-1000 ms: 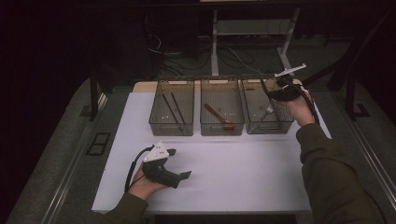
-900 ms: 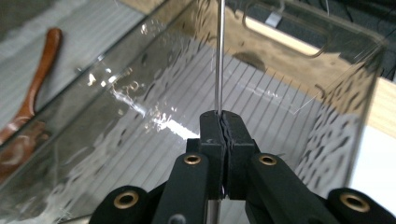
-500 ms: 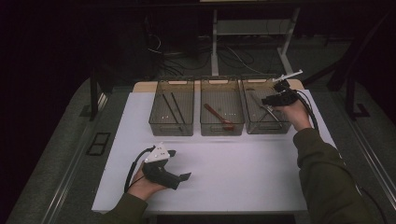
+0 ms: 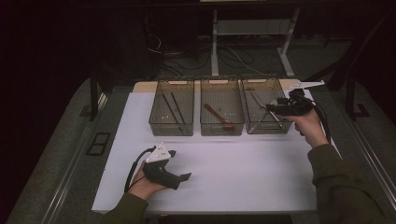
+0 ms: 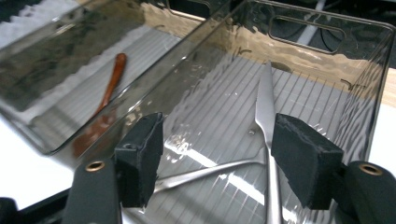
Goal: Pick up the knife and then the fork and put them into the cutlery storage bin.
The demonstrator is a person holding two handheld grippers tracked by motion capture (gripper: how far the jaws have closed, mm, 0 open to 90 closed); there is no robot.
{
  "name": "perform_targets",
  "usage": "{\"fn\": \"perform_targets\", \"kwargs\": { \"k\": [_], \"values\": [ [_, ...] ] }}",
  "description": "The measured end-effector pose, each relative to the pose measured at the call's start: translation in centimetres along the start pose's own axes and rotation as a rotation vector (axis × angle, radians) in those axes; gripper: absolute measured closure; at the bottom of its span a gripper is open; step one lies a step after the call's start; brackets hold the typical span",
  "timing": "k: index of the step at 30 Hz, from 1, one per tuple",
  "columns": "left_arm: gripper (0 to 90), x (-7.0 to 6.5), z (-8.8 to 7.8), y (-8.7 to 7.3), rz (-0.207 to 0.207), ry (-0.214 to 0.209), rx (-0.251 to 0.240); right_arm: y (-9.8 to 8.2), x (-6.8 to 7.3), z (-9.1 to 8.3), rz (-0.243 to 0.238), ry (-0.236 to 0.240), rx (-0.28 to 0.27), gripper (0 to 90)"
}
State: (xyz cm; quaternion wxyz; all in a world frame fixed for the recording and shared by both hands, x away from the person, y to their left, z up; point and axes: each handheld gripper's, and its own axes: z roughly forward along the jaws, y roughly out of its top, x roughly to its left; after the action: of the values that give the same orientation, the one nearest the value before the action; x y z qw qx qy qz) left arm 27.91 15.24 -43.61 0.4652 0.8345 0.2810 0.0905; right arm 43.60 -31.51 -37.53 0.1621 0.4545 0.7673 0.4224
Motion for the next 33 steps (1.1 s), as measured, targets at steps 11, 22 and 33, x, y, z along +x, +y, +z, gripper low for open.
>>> {"fn": "perform_targets", "kwargs": {
  "k": [11, 22, 33],
  "values": [
    [0.0, 0.1, 0.0, -0.1, -0.003, 0.002, -0.002, -3.9, 2.8, -2.7, -0.077, 0.036, -0.034, 24.2],
    [0.0, 0.1, -0.2, -0.1, -0.001, 0.0, -0.013, -7.5, 6.1, -4.9, -0.101, 0.104, -0.084, 18.3],
    [0.0, 0.3, -0.8, -0.1, 0.0, 0.0, -0.037, -10.5, 8.2, -5.3, -0.112, 0.172, -0.076, 15.9]
  ]
}}
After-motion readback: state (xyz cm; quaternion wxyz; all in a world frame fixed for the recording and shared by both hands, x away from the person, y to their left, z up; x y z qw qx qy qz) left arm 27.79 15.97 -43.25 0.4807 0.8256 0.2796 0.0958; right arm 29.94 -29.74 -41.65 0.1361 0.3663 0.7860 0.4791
